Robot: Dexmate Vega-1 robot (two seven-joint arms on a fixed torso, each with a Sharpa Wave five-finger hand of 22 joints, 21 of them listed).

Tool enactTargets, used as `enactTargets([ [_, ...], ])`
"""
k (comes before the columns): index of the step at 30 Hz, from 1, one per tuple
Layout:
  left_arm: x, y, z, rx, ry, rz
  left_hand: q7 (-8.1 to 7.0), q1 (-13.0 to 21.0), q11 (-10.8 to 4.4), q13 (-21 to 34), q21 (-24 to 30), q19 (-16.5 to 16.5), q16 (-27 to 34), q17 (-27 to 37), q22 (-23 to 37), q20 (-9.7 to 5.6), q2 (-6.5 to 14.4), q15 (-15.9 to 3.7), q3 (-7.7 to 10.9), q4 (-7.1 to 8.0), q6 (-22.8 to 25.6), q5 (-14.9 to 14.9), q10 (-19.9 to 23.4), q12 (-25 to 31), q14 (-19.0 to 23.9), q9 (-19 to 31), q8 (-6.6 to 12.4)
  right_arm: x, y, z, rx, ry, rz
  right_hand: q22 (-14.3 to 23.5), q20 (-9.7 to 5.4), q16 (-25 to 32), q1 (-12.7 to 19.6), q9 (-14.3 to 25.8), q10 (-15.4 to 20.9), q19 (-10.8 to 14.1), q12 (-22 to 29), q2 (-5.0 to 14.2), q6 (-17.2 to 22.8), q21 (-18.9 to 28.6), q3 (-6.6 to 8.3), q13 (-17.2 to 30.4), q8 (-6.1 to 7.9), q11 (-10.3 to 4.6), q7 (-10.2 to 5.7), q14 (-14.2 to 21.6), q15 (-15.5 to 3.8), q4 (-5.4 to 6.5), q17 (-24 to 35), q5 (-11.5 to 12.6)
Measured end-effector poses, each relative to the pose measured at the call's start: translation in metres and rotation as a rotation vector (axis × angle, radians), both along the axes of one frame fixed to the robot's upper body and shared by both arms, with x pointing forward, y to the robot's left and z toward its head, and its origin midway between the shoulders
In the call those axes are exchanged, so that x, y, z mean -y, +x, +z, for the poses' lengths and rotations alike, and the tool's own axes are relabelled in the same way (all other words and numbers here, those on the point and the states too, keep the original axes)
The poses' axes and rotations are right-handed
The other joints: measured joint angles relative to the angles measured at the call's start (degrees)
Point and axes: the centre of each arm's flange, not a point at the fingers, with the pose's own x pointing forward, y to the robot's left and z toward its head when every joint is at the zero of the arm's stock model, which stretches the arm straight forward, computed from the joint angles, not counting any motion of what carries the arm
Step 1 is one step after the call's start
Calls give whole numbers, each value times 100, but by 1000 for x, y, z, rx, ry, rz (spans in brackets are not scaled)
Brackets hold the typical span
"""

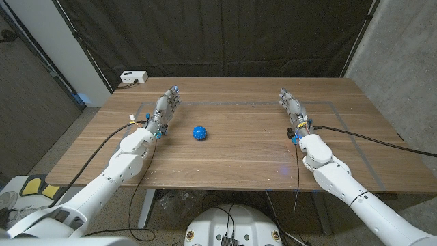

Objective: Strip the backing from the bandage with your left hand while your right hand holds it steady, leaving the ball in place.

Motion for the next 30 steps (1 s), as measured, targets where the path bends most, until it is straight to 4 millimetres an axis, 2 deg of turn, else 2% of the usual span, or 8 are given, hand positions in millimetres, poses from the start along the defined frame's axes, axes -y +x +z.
enactTargets([
  [10, 9, 2, 3, 3, 20, -24, -91, 40, 81, -1, 85, 0, 22, 0, 27, 0, 40, 0, -24, -24, 11, 0, 16, 43, 0, 0, 42, 6, -28, 16, 44, -158, -159, 0, 50, 0, 121, 5, 180, 113, 42, 15, 276, 0, 39, 0, 57, 28, -188, 233, 33, -103, 0, 1],
  [13, 12, 5, 3, 0, 28, -32, -145, 39, 81, -1, 106, 2, 22, -1, 27, 2, 39, 0, -24, -24, 4, 0, 17, 43, 0, -1, 42, 6, -35, 18, 48, -214, -218, 0, 76, 44, 151, 5, 228, 140, 45, 45, 348, 0, 39, 0, 61, -16, -205, 315, 40, -103, 0, 1],
  [14, 12, 6, 4, 0, 28, -32, -152, 39, 92, -1, 106, 25, 22, -1, 27, 24, 39, 0, -24, -24, 11, 0, 5, 43, 0, -1, 42, 8, -34, 17, 45, -223, -233, -1, 81, 44, 151, 5, 265, 144, 45, 45, 348, 0, 39, 0, 61, -1, -205, 326, 41, -103, 0, 1],
  [15, 13, 7, 4, -1, 33, -37, -152, 39, 126, -1, 106, 60, 22, -1, 27, 62, 39, 0, -31, -30, 11, 0, 17, 43, 0, -1, 42, 4, -43, 22, 61, -255, -249, -1, 60, 44, 151, 5, 269, 166, 45, 45, 370, 0, 46, 0, 61, 3, -228, 326, 41, -109, 0, 1],
  [18, 16, 9, 5, -3, 40, -46, -188, 39, 143, 2, 150, 138, 66, -1, 27, 277, 39, 8, -48, -48, 4, 0, 17, 43, -7, -1, 42, 2, -53, 25, 72, -314, -303, 21, 79, 44, 199, 4, 338, 184, 54, 57, 442, 0, 63, 0, 84, -14, -217, 388, 22, -127, -1, 24],
  [21, 18, 11, 7, -3, 49, -55, -195, 39, 143, 28, 150, 207, 66, 27, 27, 456, 39, 120, -48, -48, 11, 0, 17, 56, -29, -1, 42, 0, -61, 29, 81, -364, -355, 28, 81, 44, 247, 4, 393, 224, 89, 80, 482, 0, 81, 0, 84, -17, -214, 447, 23, -144, -1, 24],
  [24, 19, 13, 8, -4, 55, -62, -255, 38, 189, 27, 192, 270, 111, 27, 27, 536, 39, 155, -48, -48, 11, 0, 15, 88, -29, -1, 42, -2, -70, 32, 89, -415, -407, 28, 113, 44, 267, 4, 423, 256, 89, 98, 522, 0, 81, 0, 84, -47, -236, 543, -12, -144, -1, 24],
  [30, 23, 17, 11, -5, 67, -76, -255, 38, 244, 27, 194, 340, 111, 26, 27, 606, 38, 216, -60, -35, 11, 0, 59, 88, -29, -1, 42, -9, -85, 35, 97, -515, -497, 28, 163, 72, 347, 4, 520, 307, 89, 91, 561, 0, 103, -1, 84, -79, -275, 693, -66, -166, 19, 24],
])
